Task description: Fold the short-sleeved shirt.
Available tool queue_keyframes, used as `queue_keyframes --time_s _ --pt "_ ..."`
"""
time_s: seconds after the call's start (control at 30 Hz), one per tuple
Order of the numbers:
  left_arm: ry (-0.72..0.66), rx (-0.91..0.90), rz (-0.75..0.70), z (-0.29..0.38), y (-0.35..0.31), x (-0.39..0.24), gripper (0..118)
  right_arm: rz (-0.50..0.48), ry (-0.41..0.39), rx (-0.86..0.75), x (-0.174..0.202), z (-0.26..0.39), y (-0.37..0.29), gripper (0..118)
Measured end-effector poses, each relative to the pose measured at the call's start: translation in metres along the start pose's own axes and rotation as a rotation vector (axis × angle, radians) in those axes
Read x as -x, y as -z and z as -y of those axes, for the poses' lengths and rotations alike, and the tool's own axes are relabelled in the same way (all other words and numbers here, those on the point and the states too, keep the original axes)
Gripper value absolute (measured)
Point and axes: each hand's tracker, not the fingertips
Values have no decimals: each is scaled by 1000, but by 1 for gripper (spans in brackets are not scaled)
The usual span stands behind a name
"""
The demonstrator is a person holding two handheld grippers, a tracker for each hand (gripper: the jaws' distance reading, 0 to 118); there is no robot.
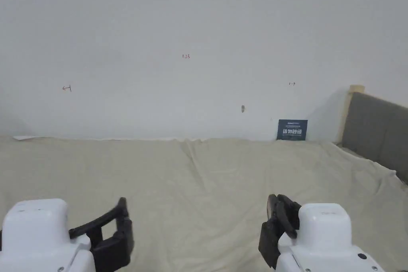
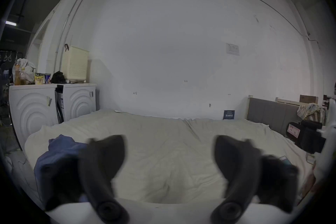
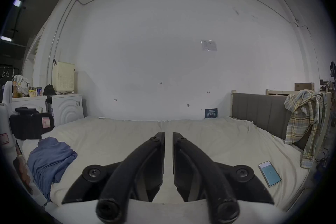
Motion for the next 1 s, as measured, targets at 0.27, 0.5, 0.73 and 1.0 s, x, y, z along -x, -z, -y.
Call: queue_keyframes --time_s 0.27,0.5,0.73,1.0 --pt "0 21 -43 1 7 3 5 -26 -8 14 -7 4 0 0" --pt "72 25 -27 6 10 -9 0 -35 7 12 -9 3 1 0" --pt "78 20 -24 2 9 -10 0 -29 5 18 -12 4 2 0" --pt "62 43 -56 2 8 5 0 -55 3 35 -6 4 5 0"
